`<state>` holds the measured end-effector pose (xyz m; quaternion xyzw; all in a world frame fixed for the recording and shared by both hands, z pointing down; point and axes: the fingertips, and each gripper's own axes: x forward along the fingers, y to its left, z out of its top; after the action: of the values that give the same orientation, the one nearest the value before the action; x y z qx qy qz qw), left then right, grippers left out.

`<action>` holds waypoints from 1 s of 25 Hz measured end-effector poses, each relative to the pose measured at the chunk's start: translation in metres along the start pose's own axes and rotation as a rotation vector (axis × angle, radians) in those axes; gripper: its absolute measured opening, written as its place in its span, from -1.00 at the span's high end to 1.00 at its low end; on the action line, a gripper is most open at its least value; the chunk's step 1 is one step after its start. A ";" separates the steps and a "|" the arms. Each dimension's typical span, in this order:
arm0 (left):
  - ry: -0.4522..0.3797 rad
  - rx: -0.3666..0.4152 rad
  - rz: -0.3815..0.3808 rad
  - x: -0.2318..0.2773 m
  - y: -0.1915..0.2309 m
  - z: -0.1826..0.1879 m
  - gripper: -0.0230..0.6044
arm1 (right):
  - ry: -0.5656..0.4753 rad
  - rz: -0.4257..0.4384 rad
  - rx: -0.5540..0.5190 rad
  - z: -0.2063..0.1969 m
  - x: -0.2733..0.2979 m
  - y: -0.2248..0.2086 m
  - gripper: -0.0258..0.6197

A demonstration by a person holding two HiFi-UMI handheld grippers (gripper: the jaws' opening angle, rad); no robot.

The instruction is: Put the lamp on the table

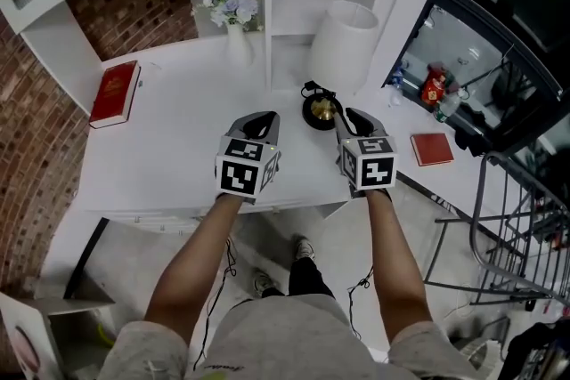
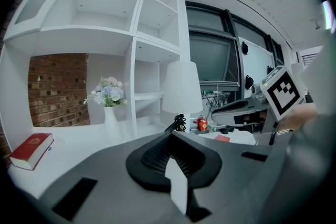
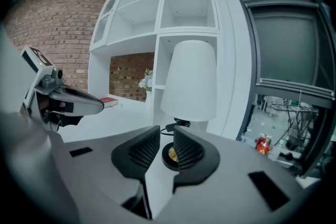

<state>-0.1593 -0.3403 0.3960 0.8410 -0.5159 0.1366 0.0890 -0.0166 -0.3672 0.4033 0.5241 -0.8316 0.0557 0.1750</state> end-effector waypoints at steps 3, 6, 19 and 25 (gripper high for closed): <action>-0.003 0.021 0.020 -0.008 0.006 0.004 0.95 | -0.014 0.000 0.023 0.007 -0.012 0.005 0.66; -0.007 0.015 0.026 -0.015 0.013 0.008 0.95 | -0.036 -0.001 0.035 0.018 -0.024 0.010 0.72; -0.009 -0.034 0.053 -0.050 0.032 0.005 0.95 | -0.097 0.009 0.053 0.040 -0.060 0.042 0.81; -0.002 -0.011 0.076 -0.068 0.039 -0.002 0.95 | -0.102 0.018 0.043 0.041 -0.067 0.048 0.84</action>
<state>-0.2237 -0.3000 0.3768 0.8203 -0.5485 0.1365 0.0878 -0.0429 -0.2998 0.3461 0.5223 -0.8428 0.0483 0.1207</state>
